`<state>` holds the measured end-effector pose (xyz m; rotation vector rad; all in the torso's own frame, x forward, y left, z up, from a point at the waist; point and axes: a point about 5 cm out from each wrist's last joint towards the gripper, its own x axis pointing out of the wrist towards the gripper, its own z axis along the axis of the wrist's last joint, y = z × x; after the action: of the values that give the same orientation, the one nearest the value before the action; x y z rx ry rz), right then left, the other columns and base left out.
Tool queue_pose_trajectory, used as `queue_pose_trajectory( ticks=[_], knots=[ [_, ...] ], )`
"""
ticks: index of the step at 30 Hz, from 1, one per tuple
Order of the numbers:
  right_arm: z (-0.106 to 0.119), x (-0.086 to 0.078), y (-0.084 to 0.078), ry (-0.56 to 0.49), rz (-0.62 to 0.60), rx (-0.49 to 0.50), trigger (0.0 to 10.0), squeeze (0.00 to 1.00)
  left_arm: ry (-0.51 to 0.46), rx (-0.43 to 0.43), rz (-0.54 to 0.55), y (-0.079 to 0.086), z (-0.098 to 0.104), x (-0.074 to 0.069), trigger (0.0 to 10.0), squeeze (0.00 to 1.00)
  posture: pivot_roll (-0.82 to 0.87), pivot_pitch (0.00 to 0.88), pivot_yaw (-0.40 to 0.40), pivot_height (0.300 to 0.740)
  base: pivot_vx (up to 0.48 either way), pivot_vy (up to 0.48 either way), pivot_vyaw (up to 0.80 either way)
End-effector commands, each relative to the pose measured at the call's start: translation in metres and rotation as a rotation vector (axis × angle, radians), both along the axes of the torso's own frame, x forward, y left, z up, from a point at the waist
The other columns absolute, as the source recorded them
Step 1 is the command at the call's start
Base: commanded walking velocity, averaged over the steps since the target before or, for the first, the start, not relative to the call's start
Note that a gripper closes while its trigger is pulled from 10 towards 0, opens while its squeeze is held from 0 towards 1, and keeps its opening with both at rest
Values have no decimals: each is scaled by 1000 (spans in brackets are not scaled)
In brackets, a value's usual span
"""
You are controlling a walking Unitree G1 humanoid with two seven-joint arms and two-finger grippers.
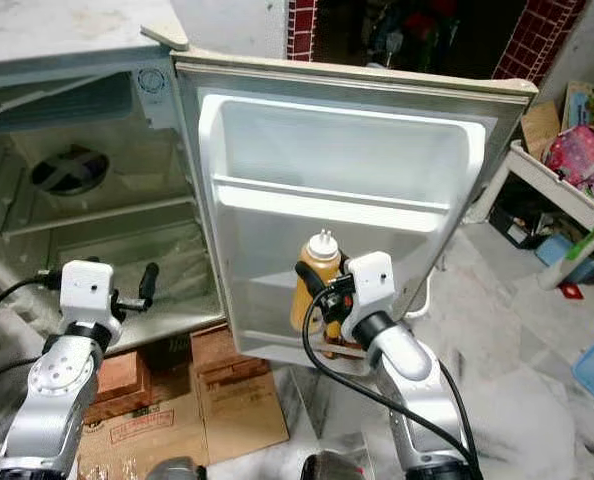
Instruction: Restocking fridge
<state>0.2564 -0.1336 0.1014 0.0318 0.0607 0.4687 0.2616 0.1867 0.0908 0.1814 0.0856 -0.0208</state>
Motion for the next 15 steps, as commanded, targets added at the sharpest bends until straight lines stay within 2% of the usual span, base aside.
queue_pose_trajectory(
  ticks=[1, 7, 15],
  knots=[
    [2, 1, -2, -9, 0, -10, 10000, 0, 27, 3, 5, 0, -5, 0, 10000, 0, 73, 0, -39, 652, 0, 0, 0],
    [1, 2, -4, -9, -7, -14, 10000, 0, 21, 3, 12, 2, -4, 3, 10000, 0, 74, 0, -37, 607, 0, 0, 0],
    [3, 7, 0, -25, 0, -12, 10000, 0, 11, 17, 39, 3, -2, 6, 10000, 0, 76, 0, -29, 602, 0, 0, 0]
  ],
)
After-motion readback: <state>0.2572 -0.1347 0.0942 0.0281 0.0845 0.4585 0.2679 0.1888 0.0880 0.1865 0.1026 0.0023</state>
